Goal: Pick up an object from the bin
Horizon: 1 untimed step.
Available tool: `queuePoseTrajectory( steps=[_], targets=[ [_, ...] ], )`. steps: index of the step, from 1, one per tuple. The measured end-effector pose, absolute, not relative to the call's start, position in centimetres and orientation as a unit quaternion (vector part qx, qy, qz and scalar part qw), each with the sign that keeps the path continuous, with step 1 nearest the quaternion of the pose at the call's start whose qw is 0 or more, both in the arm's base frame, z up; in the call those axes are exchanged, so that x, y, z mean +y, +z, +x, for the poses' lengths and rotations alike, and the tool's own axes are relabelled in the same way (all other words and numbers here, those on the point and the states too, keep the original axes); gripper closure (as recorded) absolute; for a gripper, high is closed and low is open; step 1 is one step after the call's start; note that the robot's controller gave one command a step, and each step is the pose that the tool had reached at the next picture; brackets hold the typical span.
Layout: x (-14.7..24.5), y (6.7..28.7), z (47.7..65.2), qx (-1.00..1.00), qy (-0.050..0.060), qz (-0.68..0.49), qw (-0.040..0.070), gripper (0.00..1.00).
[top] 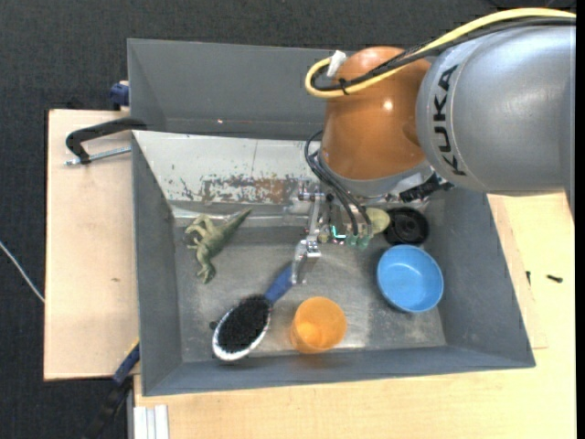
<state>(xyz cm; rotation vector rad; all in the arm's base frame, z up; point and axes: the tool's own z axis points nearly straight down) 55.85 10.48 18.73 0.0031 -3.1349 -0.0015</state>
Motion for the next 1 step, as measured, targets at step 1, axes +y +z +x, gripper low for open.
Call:
queuePoseTrajectory(
  steps=[1],
  targets=[
    [7.62, 7.6, 54.39, -1.0, 0.0, 0.02, 0.003, 0.0]
  ],
)
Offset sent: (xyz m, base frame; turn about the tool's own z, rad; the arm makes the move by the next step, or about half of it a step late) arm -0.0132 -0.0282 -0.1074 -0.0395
